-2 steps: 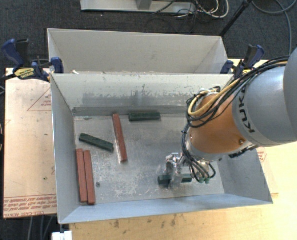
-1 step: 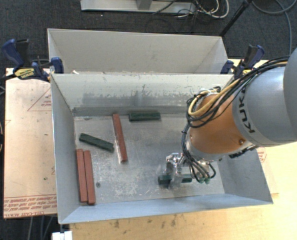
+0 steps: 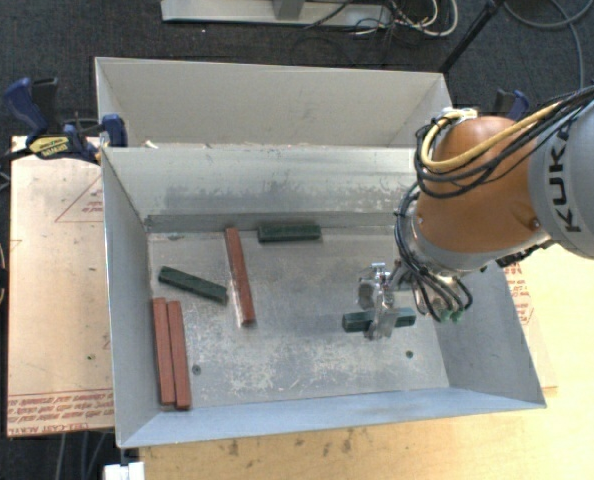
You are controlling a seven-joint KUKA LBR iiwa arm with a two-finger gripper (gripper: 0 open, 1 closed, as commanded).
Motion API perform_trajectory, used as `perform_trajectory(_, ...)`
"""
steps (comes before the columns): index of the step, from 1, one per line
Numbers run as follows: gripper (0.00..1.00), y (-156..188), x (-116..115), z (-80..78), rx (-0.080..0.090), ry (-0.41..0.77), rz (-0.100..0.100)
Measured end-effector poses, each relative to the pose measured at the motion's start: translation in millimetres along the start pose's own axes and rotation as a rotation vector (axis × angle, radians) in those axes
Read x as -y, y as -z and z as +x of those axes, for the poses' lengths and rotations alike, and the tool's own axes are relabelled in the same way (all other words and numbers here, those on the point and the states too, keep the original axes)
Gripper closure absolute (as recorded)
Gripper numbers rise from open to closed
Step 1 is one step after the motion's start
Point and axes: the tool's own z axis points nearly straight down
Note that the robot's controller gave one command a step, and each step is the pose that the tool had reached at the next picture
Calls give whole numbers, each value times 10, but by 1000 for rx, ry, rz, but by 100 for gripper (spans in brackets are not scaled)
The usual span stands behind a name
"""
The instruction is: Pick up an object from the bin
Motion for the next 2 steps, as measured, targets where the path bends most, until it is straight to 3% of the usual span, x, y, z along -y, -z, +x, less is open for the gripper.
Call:
perform_trajectory(1, 100, 0, 1, 0, 0, 0, 0)
perform_trajectory(2, 100, 680, -22, -35, 1, -6, 0)
